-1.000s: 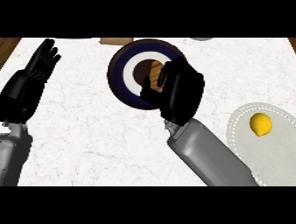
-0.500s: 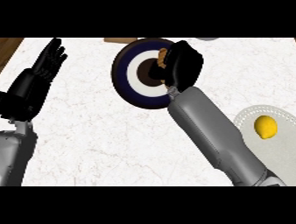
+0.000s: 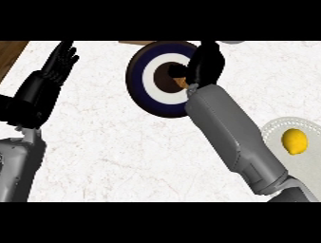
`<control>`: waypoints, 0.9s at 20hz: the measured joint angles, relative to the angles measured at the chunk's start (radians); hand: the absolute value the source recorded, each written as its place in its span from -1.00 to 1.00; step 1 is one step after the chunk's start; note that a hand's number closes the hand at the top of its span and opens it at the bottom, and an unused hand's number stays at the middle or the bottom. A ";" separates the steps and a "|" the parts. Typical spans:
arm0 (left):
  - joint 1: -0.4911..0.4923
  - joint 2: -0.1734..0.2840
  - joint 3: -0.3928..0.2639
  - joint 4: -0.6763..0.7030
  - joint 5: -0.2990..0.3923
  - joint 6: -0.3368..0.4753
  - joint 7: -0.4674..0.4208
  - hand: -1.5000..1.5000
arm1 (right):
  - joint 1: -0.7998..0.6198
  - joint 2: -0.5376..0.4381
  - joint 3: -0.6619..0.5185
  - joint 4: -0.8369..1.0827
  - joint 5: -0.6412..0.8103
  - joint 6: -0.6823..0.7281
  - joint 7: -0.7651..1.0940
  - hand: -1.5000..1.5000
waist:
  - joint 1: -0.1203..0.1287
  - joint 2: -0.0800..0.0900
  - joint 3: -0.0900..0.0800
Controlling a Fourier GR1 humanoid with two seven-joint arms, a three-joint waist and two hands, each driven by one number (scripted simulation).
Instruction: Pick the croissant from the placemat and place it in the plate
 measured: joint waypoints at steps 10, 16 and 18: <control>0.008 -0.011 -0.002 0.008 -0.009 0.006 -0.003 0.00 | -0.044 -0.001 -0.036 0.003 -0.134 -0.278 -0.171 -1.00 | -0.010 -0.005 0.000; 0.030 -0.010 0.010 0.004 -0.017 0.018 -0.006 0.00 | 0.043 -0.002 -0.007 -0.085 -0.257 -0.410 -0.269 -1.00 | -0.043 -0.017 0.000; 0.043 0.005 0.028 0.001 -0.008 0.008 -0.005 0.00 | 0.095 -0.003 0.019 -0.135 -0.288 -0.447 -0.298 -1.00 | -0.058 -0.023 0.000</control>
